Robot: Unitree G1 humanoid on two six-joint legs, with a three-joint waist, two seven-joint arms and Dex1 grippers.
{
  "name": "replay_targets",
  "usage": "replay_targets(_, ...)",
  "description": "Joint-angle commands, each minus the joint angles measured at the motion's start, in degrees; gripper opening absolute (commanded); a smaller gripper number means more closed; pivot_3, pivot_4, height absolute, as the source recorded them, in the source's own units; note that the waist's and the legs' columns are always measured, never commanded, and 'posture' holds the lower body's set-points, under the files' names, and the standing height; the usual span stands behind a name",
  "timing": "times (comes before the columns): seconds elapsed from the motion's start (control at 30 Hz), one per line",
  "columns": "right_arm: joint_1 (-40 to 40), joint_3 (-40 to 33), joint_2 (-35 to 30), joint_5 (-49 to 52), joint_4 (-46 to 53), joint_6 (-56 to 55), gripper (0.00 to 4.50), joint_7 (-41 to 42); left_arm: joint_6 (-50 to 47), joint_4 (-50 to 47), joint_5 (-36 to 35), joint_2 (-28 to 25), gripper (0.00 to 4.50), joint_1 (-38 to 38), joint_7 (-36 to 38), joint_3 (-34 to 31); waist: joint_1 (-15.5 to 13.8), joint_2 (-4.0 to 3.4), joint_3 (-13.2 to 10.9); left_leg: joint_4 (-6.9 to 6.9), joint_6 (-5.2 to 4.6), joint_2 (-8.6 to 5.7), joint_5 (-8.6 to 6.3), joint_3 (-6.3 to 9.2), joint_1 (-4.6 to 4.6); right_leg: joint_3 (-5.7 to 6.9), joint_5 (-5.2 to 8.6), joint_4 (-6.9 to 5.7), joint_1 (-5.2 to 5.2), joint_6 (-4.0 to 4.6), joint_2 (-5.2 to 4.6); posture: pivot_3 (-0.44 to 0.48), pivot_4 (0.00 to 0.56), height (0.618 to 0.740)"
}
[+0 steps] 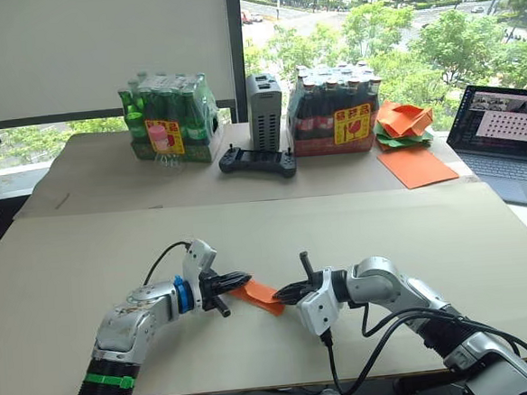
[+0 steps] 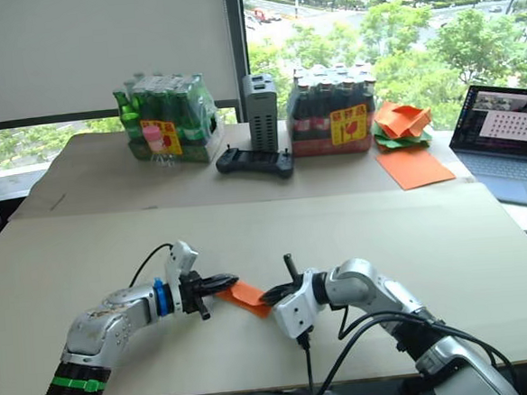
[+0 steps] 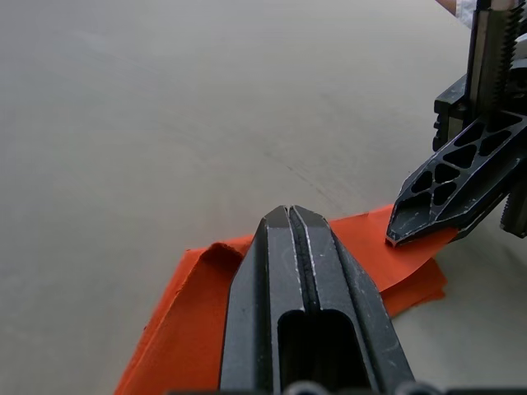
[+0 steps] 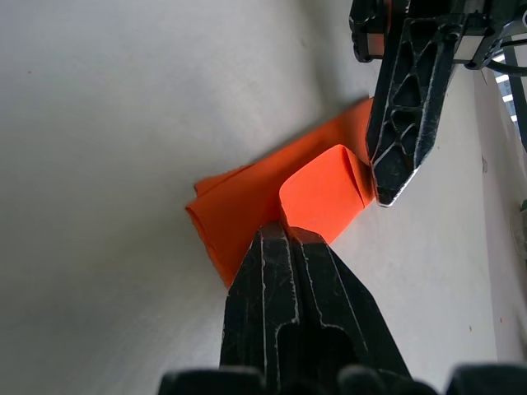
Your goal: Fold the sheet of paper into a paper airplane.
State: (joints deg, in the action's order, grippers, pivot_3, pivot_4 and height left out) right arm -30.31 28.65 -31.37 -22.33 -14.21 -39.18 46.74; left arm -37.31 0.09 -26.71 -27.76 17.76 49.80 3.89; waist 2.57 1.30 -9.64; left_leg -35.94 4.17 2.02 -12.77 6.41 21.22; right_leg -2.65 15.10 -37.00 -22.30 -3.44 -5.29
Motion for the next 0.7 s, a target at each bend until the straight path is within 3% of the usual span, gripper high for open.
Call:
replay_targets(0.03, 1.21, 1.47, -0.2, -0.32, -0.13, 0.62, 0.03, 1.29, 2.78, 1.87, 2.28, -0.48, 0.0, 0.43, 1.23, 1.29, 0.0, 0.0, 0.0, 0.0, 0.0, 0.0, 0.0, 0.0, 0.0, 0.0, 0.0, 0.0, 0.0, 0.0, 0.0, 0.0, 0.15, 0.74)
replay_targets(0.27, 1.67, 1.07, -0.12, 3.5, 1.64, 0.59, 0.03, 2.97, 5.96, 4.61, 5.14, -0.12, 0.0, 0.37, 2.7, 3.45, -0.11, 0.0, 0.0, 0.0, 0.0, 0.0, 0.0, 0.0, -0.04, 0.0, 0.0, 0.0, 0.05, 0.0, -0.01, 0.0, 0.15, 0.74)
replay_targets(0.47, 3.69, -0.9, 0.57, 12.68, 6.32, 6.42, 1.87, 6.49, 6.51, 5.69, 5.66, 0.51, 0.0, 0.7, 3.09, 3.64, -0.23, 0.0, 0.0, -0.01, 0.0, -0.01, 0.0, 0.0, -0.03, 0.0, 0.0, 0.0, 0.06, 0.0, -0.01, 0.0, 0.15, 0.74)
replay_targets(0.6, 6.82, -4.36, 2.74, 24.75, 13.93, 19.74, 3.29, 8.14, 6.64, 6.31, 5.77, 0.7, 0.0, 1.12, 3.26, 3.57, -0.36, 0.0, 0.0, -0.02, 0.0, -0.01, 0.0, 0.0, -0.04, 0.0, 0.0, -0.01, 0.07, -0.01, -0.01, 0.0, 0.15, 0.74)
replay_targets(0.7, 7.94, -6.66, 4.12, 30.15, 17.79, 28.92, 3.29, 7.62, 6.69, 6.6, 5.81, 0.73, 0.0, 1.36, 3.34, 3.51, -0.42, 0.0, 0.0, -0.03, 0.0, -0.01, 0.0, 0.0, -0.03, 0.0, 0.0, -0.02, 0.07, -0.01, -0.01, 0.0, 0.15, 0.74)
